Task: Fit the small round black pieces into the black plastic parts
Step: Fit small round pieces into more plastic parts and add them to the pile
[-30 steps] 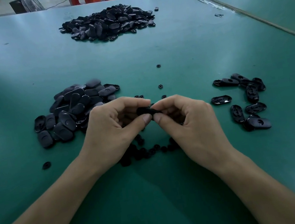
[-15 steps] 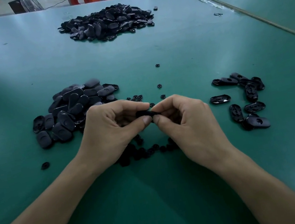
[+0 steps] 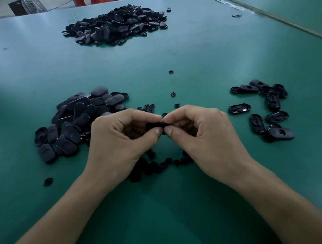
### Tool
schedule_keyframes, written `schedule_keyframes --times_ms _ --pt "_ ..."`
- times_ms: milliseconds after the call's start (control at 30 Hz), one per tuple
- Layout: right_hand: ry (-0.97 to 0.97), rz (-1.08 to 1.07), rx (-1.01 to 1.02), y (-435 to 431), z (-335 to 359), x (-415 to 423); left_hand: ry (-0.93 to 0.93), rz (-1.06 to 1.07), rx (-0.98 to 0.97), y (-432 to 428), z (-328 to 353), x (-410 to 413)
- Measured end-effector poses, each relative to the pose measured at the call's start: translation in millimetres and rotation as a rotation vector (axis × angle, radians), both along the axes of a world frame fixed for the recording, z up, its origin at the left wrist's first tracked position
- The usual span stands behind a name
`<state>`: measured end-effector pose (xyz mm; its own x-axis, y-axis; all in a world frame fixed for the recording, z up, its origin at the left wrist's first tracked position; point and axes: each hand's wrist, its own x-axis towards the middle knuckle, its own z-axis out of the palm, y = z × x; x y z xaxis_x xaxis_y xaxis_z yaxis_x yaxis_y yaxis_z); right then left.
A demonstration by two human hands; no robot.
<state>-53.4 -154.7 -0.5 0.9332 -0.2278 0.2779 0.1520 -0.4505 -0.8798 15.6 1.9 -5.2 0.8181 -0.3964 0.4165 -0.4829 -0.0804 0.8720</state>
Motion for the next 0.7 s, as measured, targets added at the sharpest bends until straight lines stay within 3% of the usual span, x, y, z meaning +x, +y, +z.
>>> schedule_keyframes --times_ms 133,333,500,700 --pt "-0.048 -0.035 -0.052 0 2 -1 -0.045 0.034 -0.020 1 -1 1" --pt "-0.069 -0.297 -0.172 -11 4 -1 -0.138 0.413 -0.065 10 -4 16" --pt "0.038 -0.361 -0.282 -16 4 -1 -0.227 0.602 0.137 20 1 27" --pt "0.099 -0.402 -0.306 -18 3 -1 -0.153 0.692 0.393 31 1 37"
